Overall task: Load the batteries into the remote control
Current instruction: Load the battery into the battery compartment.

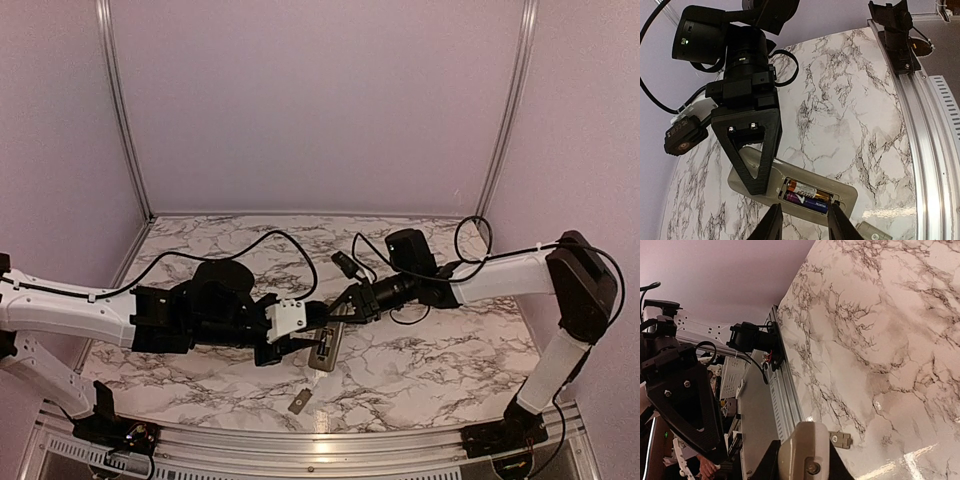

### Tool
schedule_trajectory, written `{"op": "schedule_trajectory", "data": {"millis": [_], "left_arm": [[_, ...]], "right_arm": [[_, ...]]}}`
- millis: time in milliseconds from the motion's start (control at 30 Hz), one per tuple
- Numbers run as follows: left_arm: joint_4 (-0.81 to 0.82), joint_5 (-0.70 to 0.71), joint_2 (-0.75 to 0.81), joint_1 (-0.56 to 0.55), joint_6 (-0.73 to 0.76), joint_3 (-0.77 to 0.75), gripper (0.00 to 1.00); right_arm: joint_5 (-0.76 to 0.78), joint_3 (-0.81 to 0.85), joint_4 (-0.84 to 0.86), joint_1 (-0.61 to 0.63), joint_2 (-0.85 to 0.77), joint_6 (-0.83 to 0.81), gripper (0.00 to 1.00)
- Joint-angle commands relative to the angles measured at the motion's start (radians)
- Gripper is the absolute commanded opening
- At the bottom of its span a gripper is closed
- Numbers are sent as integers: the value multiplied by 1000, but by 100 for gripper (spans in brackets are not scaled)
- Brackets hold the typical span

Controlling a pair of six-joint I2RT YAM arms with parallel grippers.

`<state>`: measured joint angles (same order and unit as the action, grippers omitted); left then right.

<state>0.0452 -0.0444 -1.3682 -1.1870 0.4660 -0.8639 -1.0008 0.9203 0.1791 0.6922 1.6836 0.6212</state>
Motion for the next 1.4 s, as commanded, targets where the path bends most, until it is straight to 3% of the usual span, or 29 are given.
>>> {"op": "schedule_trajectory", "data": {"millis": [0,567,1367], "left_arm": [[-43,8,-45,-6,67,-53,29],[-102,66,-132,-22,129,-107,19],[-143,70,-173,-22,139,-127,18]], "right_arm": [[-9,47,-34,35,10,-31,0],[-10,70,-57,65,37,-39,0],[-8,84,-76,79,53,-57,0]]}}
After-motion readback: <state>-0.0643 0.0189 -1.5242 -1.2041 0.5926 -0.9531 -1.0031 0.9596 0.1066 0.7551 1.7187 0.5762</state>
